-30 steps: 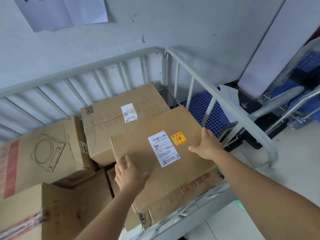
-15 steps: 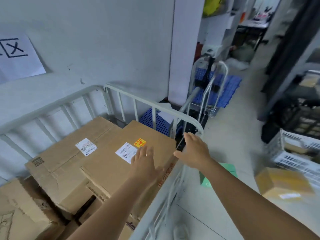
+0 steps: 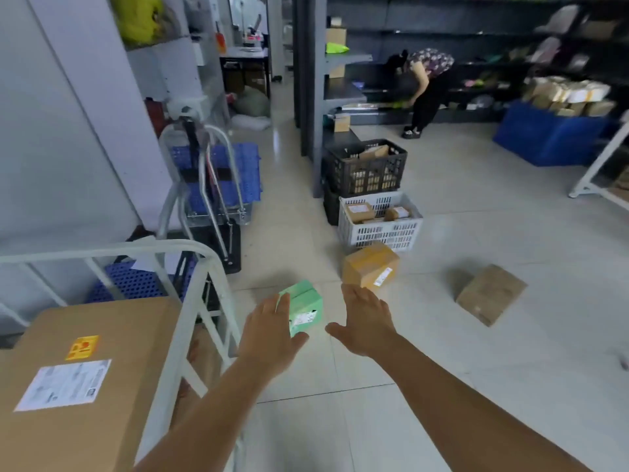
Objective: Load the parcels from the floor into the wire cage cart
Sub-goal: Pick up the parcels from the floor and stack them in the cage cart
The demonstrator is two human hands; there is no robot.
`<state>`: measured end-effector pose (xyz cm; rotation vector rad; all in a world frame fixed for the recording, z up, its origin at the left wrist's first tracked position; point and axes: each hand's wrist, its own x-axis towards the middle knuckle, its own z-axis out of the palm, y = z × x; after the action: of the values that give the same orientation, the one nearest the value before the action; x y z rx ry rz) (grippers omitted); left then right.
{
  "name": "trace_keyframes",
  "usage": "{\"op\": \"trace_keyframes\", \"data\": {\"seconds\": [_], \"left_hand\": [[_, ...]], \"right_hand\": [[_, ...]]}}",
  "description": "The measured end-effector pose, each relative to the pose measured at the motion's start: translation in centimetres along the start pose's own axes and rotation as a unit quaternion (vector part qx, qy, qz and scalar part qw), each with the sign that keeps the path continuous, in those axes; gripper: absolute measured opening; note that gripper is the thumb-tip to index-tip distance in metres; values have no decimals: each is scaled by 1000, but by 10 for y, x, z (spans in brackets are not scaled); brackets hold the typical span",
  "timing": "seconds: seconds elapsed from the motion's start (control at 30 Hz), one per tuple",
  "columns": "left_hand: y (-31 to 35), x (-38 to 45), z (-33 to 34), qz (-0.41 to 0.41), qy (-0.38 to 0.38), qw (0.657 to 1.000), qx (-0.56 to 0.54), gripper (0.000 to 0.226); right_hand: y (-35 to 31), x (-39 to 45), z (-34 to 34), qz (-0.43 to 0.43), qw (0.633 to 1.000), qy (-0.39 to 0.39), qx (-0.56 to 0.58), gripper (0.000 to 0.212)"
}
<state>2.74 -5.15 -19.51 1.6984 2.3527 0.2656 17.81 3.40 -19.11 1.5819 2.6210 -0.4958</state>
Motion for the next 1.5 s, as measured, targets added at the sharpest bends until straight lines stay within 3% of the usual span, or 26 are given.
{"op": "trace_keyframes", "data": {"seconds": [0.43, 0.8, 1.1, 1.5], "left_hand": [[191, -67, 84, 190, -92, 977, 25, 77], [360, -173, 140, 335, -161, 928, 39, 77], [486, -221, 202, 470, -223, 850, 80, 74], [623, -264, 290, 591, -320, 729, 131, 71]], "right_hand": [[191, -177, 17, 222, 973, 18, 60, 85], [313, -369, 29, 396, 908, 69, 117, 87], [388, -475, 50, 544, 813, 108, 176, 76], [461, -582, 90, 729, 627, 146, 233, 82]]}}
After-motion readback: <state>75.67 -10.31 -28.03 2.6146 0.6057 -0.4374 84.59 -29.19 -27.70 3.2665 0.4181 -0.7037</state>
